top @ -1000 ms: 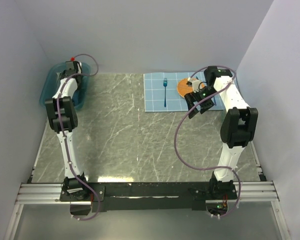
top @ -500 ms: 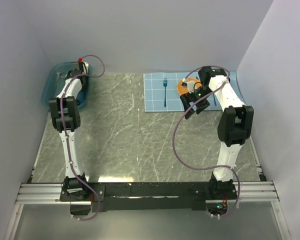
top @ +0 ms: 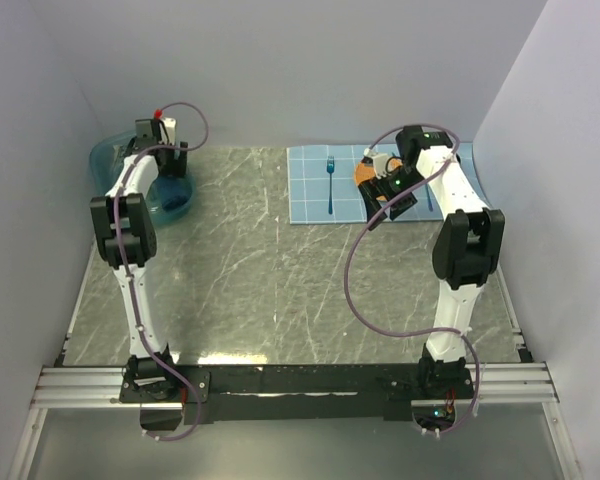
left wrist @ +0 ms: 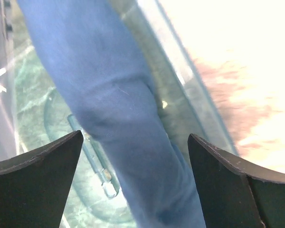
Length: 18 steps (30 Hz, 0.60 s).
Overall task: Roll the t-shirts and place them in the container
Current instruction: Place the T-shirt in the bin, then reset both arms
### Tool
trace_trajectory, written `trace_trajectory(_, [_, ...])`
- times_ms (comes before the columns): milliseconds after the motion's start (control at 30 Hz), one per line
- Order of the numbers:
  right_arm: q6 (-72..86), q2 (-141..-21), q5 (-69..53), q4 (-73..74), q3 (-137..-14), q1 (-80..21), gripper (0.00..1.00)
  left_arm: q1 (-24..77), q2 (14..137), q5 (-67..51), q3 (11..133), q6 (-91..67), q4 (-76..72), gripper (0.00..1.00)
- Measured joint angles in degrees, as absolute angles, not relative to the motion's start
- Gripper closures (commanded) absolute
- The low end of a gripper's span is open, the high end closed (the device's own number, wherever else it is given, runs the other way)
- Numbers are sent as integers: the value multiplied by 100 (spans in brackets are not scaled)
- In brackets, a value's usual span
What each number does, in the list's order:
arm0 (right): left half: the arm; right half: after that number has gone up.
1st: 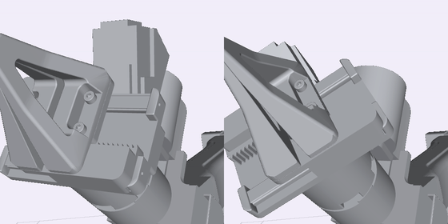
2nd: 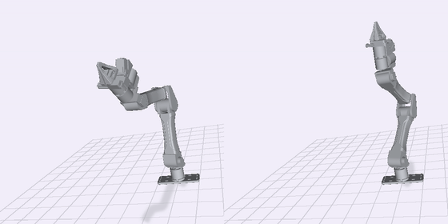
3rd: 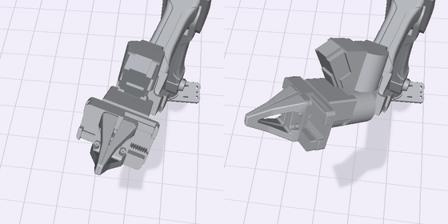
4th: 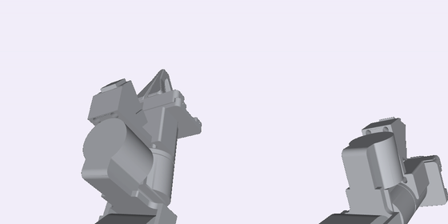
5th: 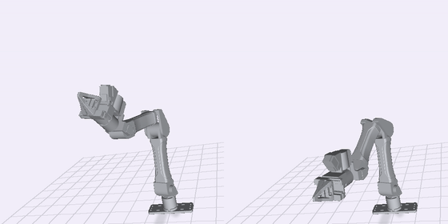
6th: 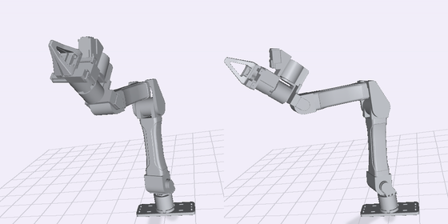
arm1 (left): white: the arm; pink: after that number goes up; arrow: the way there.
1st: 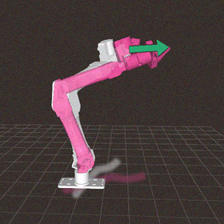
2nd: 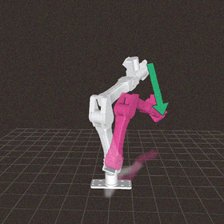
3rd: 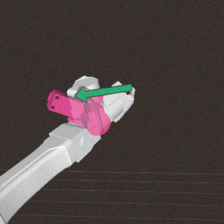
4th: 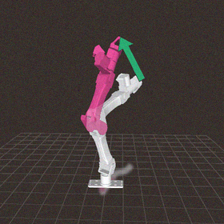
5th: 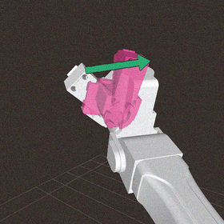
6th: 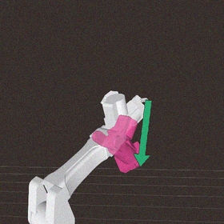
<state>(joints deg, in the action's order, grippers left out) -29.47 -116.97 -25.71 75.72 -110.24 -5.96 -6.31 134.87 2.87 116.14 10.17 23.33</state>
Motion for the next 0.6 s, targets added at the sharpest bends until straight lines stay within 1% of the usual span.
trace_trajectory(333, [-2871,-11758,-2781,7435,-11345,-794,0,-690,12689,-287,11754,805,2825,1])
trace_trajectory(567, [-2812,-11758,-2987,7354,-11343,-827,0,-591,11858,-1625,11596,602,2995,1])
trace_trajectory(600, [-2801,-11758,-2991,7341,-11343,-829,0,-504,11832,-1754,11601,530,3002,8])
